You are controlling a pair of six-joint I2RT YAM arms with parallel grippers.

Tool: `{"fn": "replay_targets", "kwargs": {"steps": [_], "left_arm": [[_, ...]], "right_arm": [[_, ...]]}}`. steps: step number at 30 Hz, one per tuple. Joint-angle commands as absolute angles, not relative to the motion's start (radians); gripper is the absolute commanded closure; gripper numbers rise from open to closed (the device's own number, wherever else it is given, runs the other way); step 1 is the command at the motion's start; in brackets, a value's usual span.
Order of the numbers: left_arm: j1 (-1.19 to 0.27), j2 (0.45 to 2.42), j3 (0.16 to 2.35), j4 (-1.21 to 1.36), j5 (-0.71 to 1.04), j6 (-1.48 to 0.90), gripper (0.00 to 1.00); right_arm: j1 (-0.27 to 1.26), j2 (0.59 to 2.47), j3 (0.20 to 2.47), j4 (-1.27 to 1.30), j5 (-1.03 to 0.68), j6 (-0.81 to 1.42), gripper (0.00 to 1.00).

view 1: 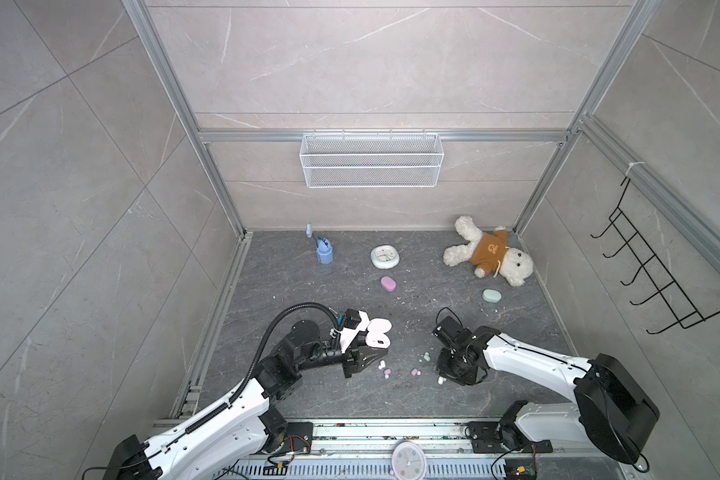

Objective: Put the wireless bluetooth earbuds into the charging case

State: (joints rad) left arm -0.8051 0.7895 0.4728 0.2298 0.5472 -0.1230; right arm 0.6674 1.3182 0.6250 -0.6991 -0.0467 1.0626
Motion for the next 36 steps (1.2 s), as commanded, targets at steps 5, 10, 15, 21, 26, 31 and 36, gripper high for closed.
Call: {"fn": "replay_targets", "kwargs": {"steps": [5,10,15,21,26,31,36], "left_arm": [[-0.804,0.770,0.509,0.249,0.542,-0.113,0.74],[-0.804,0.773,0.511,0.253,0.545,-0.113,0.74],[-0.804,0.770,0.508,0.253,0.545,-0.114,0.74],[-0.804,0.765,0.509,0.249,0.544,-0.111,0.74],[-0.805,0.763,0.512,0.244,0.544,-0.110,0.74],[-0.804,0.768,0.509,0.252,0.545,-0.111,0.74],[-0.804,0.770,0.508,0.258,0.546,-0.113,0.74]], "right_arm": [[0.679,1.241,0.593,-0.775,-0.045,1.149,0.69],[0.693,1.224,0.597,-0.780,-0.070,1.160,0.70],[0.694,1.215,0.645,-0.812,0.009,1.147,0.70],[0.688,1.286,0.696,-0.792,0.026,1.099,0.69],[0.688,1.259,0.656,-0.750,-0.022,1.162,0.67],[0.712,1.211,0.632,-0.760,-0.052,1.236,0.64],[0.735,1.200,0.613,-0.717,-0.067,1.285,0.59]]}}
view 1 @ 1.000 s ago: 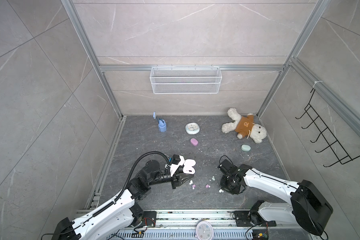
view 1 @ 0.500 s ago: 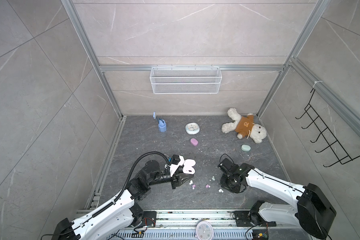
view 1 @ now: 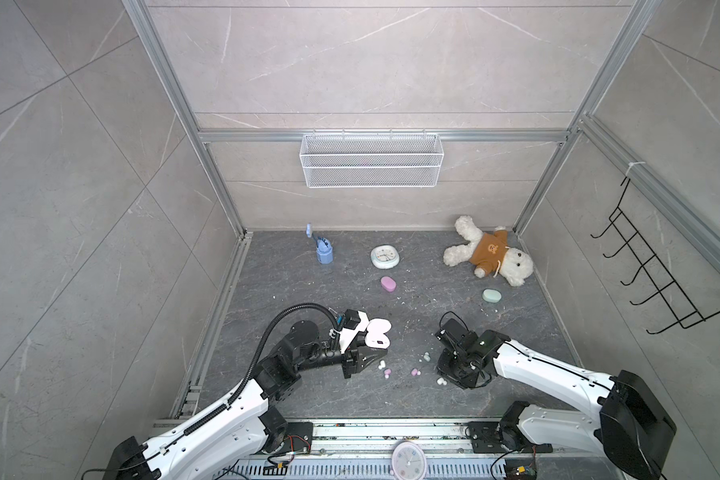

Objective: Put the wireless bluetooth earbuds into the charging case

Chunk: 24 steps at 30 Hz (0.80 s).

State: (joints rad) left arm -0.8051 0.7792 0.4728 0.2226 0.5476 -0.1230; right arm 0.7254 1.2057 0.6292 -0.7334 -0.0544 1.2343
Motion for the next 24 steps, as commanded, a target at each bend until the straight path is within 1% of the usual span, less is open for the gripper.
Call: {"fn": "replay_targets", "kwargs": {"steps": [1,4,10,12,16,24], "left_arm": [[-0.804,0.771,0.509,0.258,0.547,-0.114,0.74],[-0.805,0.769,0.509,0.258,0.546,-0.113,0.74],[-0.804,0.765,0.509,0.252,0.545,-0.113,0.74],[-0.804,0.765,0.510,0.251,0.546,-0.111,0.74],[-0.804,0.765,0.511,0.252,0.545,-0.111,0.74],[-0.804,0.769,0.514,0.249,0.545,-0.107,0.74]], "right_arm": [[0.735,1.205,0.612,-0.711,-0.070,1.284,0.59],[0.736,1.219,0.609,-0.703,-0.074,1.286,0.58],[0.731,1.224,0.630,-0.765,-0.012,1.249,0.56],[0.725,1.233,0.628,-0.757,-0.004,1.232,0.56],[0.704,1.255,0.634,-0.732,0.000,1.201,0.61],[0.675,1.323,0.648,-0.707,-0.017,1.143,0.61]]}}
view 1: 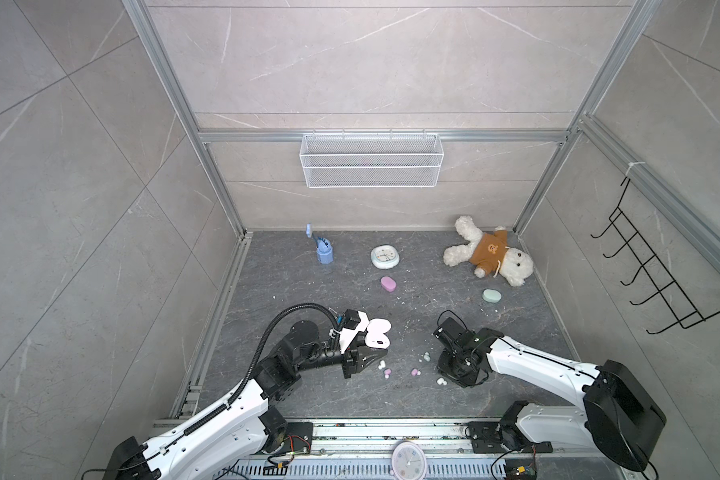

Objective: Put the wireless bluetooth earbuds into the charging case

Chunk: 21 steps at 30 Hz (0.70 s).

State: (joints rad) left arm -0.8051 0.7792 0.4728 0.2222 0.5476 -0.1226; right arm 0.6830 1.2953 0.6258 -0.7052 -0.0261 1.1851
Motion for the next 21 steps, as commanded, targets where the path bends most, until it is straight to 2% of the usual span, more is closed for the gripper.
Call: {"fn": "replay_targets", "kwargs": {"steps": [1,21], "left_arm": [[-0.804,0.769,0.514,0.249,0.545,-0.108,0.74],[-0.804,0.762,0.509,0.249,0.542,-0.109,0.74]], "right_arm": [[0.676,1.330,0.650,-0.707,-0.025,1.137,0.61],[0.737,1.262,0.572,-0.721,-0.095,1.241,0.67]]}}
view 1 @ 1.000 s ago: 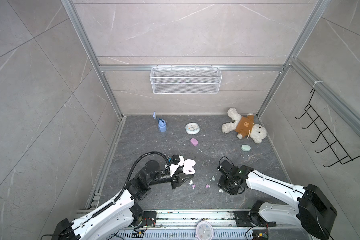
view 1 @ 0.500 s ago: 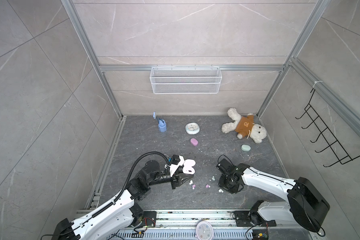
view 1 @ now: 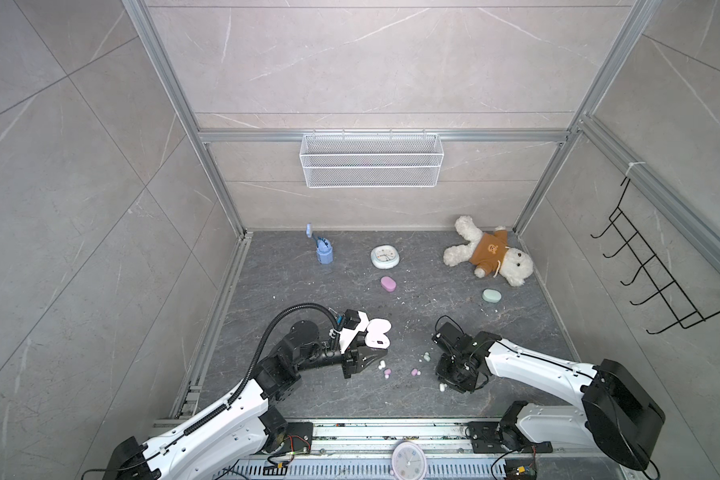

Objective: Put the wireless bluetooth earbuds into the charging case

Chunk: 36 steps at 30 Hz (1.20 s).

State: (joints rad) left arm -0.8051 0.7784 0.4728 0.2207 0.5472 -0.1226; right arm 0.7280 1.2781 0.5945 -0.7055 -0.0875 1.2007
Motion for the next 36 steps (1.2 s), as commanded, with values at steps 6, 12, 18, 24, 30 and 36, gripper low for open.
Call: {"fn": "replay_targets", "kwargs": {"steps": [6,12,18,24,30,36], "left_arm": [[-0.805,0.762,0.509,0.252,0.542,-0.113,0.74],[-0.804,0.760,0.509,0.245,0.540,-0.111,0.73],[-0.804,0.762,0.510,0.246,0.541,-0.114,0.73],[-0.804,0.758,0.512,0.240,0.539,-0.110,0.73],[-0.804,0.764,0.509,0.252,0.542,-0.115,0.73],[-0.804,0.754,0.508,0.245,0.539,-0.114,0.73]], "right_arm": [[0.742,1.248,0.572,-0.656,-0.093,1.252,0.62],[0.761,1.241,0.567,-0.631,-0.107,1.262,0.62],[0.786,1.242,0.555,-0.618,-0.130,1.303,0.63],[0.825,1.184,0.553,-0.714,-0.080,1.356,0.62],[0.861,1.216,0.554,-0.641,-0.096,1.359,0.58],[0.867,1.292,0.594,-0.570,-0.085,1.330,0.58]]}}
